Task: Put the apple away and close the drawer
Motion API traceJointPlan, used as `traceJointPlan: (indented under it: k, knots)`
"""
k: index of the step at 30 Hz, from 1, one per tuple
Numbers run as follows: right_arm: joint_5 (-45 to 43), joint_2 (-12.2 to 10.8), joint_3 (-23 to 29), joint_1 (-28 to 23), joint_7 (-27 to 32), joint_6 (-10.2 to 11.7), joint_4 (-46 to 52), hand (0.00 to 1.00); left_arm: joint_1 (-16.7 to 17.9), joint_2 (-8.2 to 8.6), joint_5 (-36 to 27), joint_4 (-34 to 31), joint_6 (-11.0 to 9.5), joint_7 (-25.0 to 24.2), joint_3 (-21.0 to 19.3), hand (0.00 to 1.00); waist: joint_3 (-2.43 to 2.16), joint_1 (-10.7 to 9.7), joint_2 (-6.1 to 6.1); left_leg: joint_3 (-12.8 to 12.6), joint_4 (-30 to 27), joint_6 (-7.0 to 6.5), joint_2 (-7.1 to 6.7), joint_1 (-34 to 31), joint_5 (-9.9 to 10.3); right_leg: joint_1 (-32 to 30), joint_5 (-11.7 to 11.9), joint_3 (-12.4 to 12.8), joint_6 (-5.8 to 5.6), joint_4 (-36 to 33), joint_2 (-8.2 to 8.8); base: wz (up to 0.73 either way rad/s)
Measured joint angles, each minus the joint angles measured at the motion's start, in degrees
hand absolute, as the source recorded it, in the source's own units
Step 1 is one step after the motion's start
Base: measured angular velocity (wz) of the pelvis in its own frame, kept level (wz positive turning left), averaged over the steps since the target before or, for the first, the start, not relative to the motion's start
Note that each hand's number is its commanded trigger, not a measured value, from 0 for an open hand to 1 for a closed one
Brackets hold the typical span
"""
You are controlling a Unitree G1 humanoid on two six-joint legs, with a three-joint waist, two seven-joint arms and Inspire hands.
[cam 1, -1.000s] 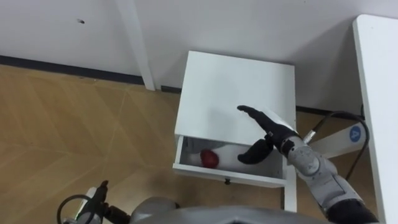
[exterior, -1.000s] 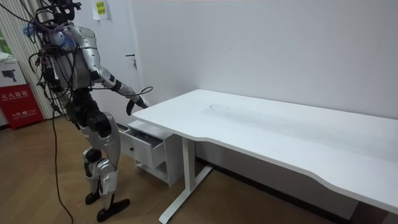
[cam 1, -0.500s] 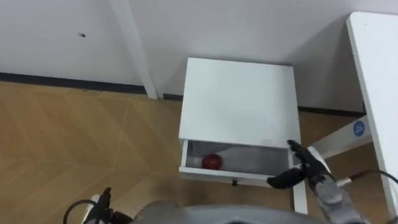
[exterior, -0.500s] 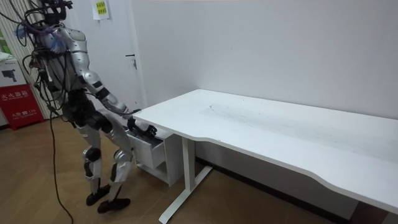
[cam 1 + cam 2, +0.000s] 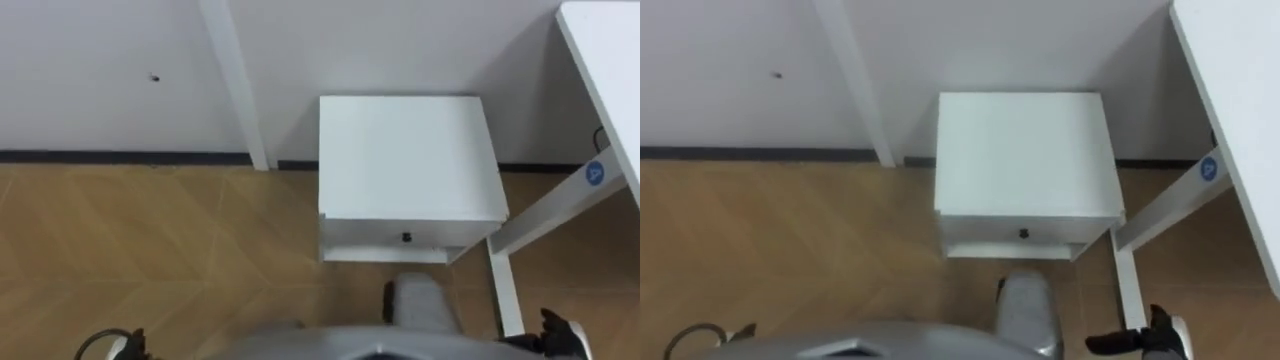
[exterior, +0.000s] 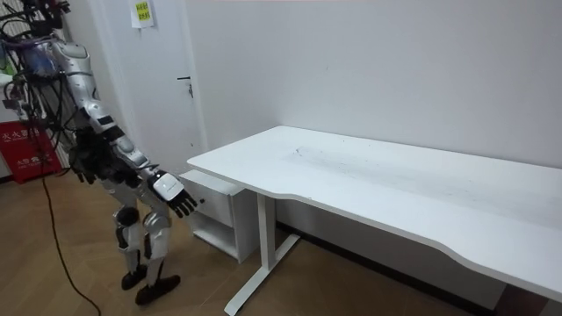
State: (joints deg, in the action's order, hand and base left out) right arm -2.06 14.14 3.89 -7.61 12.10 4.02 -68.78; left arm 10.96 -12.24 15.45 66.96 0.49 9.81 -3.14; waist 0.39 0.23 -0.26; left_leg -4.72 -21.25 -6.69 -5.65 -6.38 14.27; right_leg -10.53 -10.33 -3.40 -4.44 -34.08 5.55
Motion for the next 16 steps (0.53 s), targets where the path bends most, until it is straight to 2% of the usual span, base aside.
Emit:
traceJointPlan:
  k: [1, 2, 4, 7, 9, 12, 13, 16]
  knots:
    - [0.97, -0.54, -0.56, 0.88, 0.28, 0.35, 0.01, 0.0, -0.39, -0.02, -0.39, -0.31, -0.07, 0.61, -0.03, 0.0, -0.32, 0.55, -0.83, -0.1, 1.66, 1.26, -0.03, 0.02, -0.78, 3.41, -0.14, -0.01, 0.42, 8.53, -0.48, -0.12]
    - [0.87, -1.41, -0.59, 1.94, 0.28, 0.54, -0.04, 0.0, -0.85, -0.03, -0.38, -0.27, -0.07, 1.41, -0.2, 0.0, -0.28, 1.58, -1.96, -0.16, 3.01, 2.34, -0.04, 0.13, -1.5, 5.84, 0.54, -0.03, 1.15, 14.38, -0.73, -0.11]
    - [0.87, -2.13, -0.52, 2.62, -0.2, 1.5, -0.36, 0.0, -1.4, 0.35, -0.38, -0.25, -0.09, 2.09, -0.22, 0.0, -0.3, 1.83, -3.12, -0.23, 4.15, 2.53, 0.11, 0.74, -1.92, 8.78, 1.54, -0.04, 1.14, 20.38, -1.35, -0.04]
    - [0.7, -2.24, -0.46, 3.73, -1.46, 2.69, -0.31, 0.0, -1.47, 0.99, -0.35, -0.32, -0.11, 2.1, -0.21, 0.0, -0.23, 1.79, -3.0, -0.21, 5.56, 2.5, 0.41, 2.47, -1.94, 11.67, 2.22, -0.07, 0.97, 24.11, -2.13, 0.0]
    - [0.52, -2.51, -0.46, 3.72, -2.24, 2.77, -0.31, 0.0, -1.43, 1.0, -0.34, -0.6, -0.17, 2.2, -0.56, 0.0, -0.14, 1.8, -2.5, -0.19, 6.07, 2.08, 0.77, 3.1, -2.18, 12.3, 2.22, -0.07, 1.01, 24.57, -2.54, 0.0]
    - [0.52, -3.0, -0.52, 3.62, -3.65, 2.64, -0.64, 0.0, -1.96, 1.17, -0.28, -0.85, -0.32, 2.05, -0.69, 0.0, 0.01, 1.62, -1.92, 0.21, 6.58, -0.01, 1.07, 3.58, -3.06, 12.56, 1.76, -0.84, 1.84, 24.72, -2.84, 0.01]
    - [0.53, -3.04, -0.52, 3.59, -4.12, 2.62, -0.68, 0.0, -2.06, 1.43, -0.25, -1.14, -0.45, 1.9, -0.83, 0.0, 0.19, 1.44, -1.64, 0.33, 7.07, -0.65, 1.19, 3.6, -3.13, 12.64, 1.58, -1.17, 2.13, 24.88, -2.97, 0.0]
    - [0.51, -3.06, -0.51, 3.1, -5.92, 2.32, -1.3, 0.0, -2.45, 1.91, -0.23, -1.77, -0.93, 1.88, -1.29, 0.0, 0.19, 1.35, -1.25, 0.33, 8.26, -0.47, 1.49, 4.17, -3.31, 12.65, 1.4, -1.3, 2.6, 25.33, -3.23, 0.0]
